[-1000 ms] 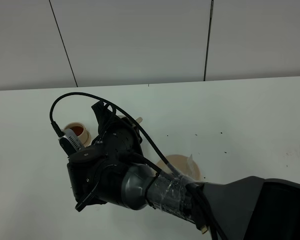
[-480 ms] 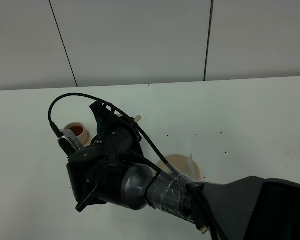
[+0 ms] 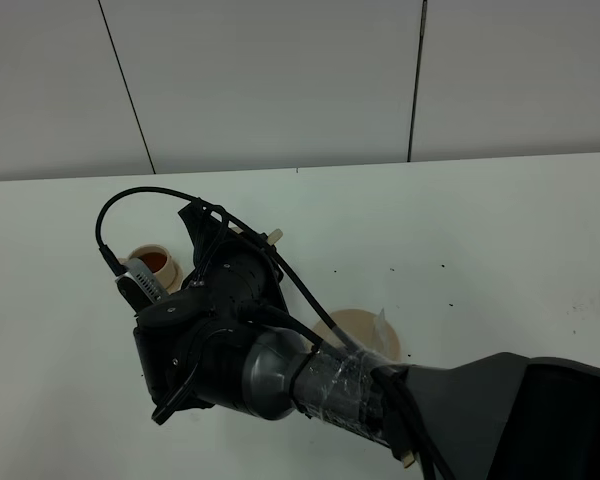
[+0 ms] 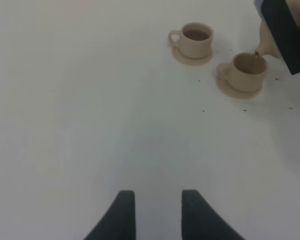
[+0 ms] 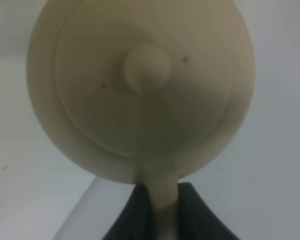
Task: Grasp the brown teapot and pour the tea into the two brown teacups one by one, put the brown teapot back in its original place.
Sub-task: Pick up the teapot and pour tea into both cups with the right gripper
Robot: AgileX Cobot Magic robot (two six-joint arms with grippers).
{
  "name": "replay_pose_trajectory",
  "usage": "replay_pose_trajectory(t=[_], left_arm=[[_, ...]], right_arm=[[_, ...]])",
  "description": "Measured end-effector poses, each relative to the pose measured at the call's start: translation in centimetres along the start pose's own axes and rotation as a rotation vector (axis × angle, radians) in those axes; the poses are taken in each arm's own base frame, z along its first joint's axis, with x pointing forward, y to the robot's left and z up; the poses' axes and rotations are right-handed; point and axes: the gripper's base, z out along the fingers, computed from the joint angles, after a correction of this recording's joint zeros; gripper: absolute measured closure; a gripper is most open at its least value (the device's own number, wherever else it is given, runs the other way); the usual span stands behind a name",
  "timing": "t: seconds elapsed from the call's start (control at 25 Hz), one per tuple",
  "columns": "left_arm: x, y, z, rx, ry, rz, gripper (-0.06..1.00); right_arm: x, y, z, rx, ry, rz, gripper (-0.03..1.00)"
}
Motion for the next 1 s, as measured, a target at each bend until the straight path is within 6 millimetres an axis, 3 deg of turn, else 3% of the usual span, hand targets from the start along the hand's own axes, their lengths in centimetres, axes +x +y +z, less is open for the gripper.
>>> replay_pose_trajectory(t=[1.0], left_arm=[[0.00, 0.00, 0.00, 0.000, 0.000, 0.001, 0.65]], right_arm=[[0.06, -0.10, 0.00, 0.011, 0.007, -0.007, 0.87]])
